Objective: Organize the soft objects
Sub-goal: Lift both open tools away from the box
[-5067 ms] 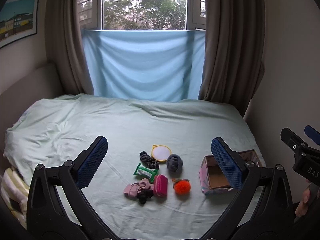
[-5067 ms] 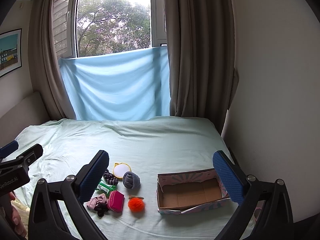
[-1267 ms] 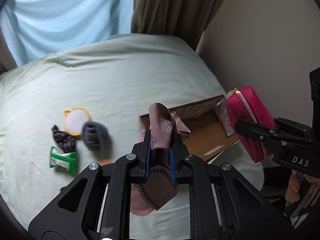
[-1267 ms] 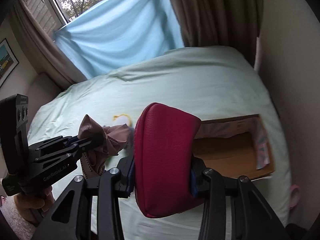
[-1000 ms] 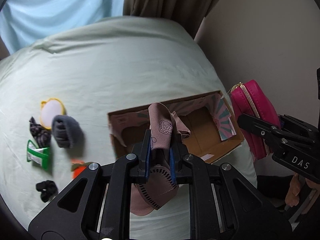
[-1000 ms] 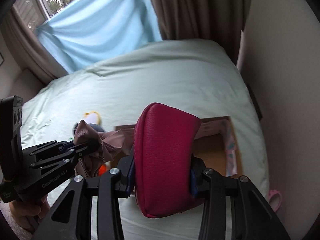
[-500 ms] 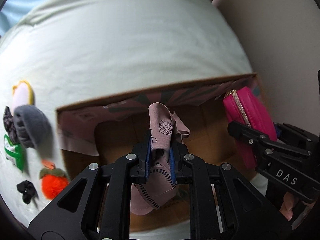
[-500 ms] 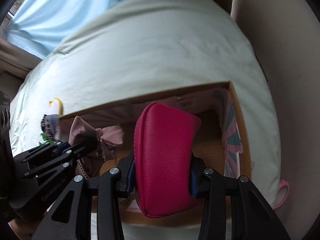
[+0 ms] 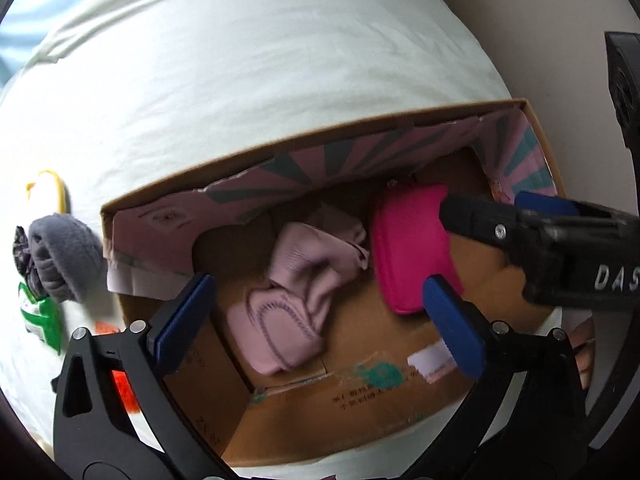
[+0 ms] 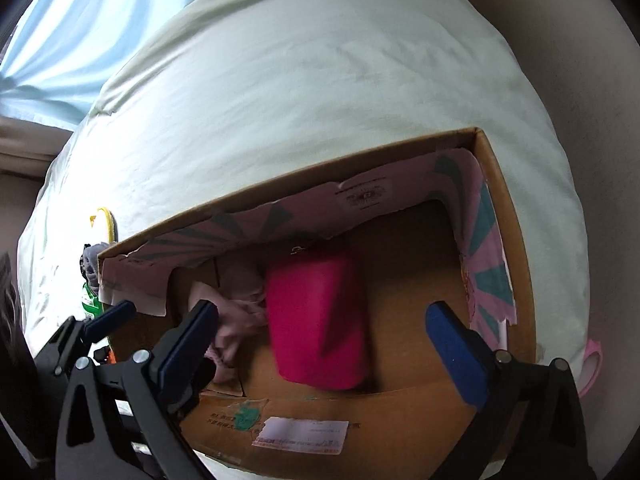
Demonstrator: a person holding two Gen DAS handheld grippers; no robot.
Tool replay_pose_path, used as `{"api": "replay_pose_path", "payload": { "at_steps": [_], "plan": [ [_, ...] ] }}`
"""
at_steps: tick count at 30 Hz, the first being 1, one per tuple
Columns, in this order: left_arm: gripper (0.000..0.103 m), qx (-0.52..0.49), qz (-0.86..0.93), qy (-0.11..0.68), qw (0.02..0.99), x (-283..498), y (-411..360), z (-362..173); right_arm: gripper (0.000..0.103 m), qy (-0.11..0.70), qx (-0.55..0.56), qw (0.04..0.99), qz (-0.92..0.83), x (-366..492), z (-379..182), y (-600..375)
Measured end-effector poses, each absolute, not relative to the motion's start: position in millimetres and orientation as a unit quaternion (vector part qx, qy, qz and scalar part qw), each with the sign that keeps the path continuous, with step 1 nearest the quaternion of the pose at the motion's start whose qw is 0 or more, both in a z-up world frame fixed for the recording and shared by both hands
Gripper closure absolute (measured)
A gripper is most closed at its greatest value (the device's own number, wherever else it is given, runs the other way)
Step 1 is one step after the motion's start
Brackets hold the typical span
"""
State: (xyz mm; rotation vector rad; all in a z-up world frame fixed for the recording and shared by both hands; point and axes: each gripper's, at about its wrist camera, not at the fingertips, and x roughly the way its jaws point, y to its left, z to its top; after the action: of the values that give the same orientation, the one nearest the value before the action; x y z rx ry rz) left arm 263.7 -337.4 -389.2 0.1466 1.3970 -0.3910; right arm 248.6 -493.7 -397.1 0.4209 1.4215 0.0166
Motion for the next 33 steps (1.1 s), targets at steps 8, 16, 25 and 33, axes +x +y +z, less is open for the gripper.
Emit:
{"api": "replay_pose_path", "payload": {
  "at_steps": [8,16,25,33],
  "plan": [
    [0.001,0.062,-0.179,0.629,0.754,254,-328,-369,0.0,0.639,0.198,0.743,0.01,240,-386,-495],
    [0.001,0.053,-0.183,0.604,0.774,238,-314,-323,0.0,0.616,0.199,0.762,0.007,222,-344,-493],
    [0.001,0.034,-0.157,0.557,0.814,203,-266,-238,0.0,0.571,0.148,0.807,0.02,185,-254,-464],
    [0.001,0.016,-0.129,0.503,0.854,147,-194,-169,0.0,0.511,0.089,0.855,0.031,141,-174,-410]
  ]
}}
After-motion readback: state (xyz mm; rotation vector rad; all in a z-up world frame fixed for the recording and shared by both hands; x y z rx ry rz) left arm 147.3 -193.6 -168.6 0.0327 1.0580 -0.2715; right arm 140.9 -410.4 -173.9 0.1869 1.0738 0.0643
